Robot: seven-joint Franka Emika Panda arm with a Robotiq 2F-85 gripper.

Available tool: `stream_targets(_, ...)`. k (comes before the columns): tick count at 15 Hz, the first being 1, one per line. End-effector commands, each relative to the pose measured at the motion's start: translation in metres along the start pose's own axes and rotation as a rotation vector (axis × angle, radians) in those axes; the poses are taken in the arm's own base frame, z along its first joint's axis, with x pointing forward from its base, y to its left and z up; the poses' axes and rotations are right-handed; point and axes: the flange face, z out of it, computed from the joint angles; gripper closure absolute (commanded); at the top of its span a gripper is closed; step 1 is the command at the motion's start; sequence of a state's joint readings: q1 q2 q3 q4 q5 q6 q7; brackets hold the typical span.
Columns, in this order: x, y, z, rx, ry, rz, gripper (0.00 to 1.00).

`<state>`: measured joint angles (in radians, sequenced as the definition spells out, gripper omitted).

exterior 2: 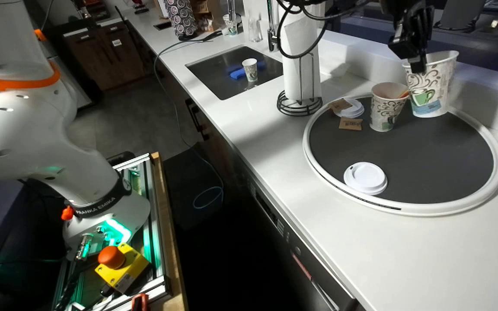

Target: Pour the sachets out of the coffee cup at the front.

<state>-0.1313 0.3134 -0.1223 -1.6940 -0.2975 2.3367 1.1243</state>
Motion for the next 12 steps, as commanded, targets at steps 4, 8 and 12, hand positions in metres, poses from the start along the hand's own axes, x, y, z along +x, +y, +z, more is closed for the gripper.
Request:
stream_targets(4,-0.014,0.055,-0.020,-0.301,-0.040,0.145,0.99)
stream_targets(8,-0.028,0.047,0.009,-0.246,-0.096,0.145,0.99)
stream_targets(12,-0.031,0.043,0.016,-0.266,-0.084,0.120,0.96)
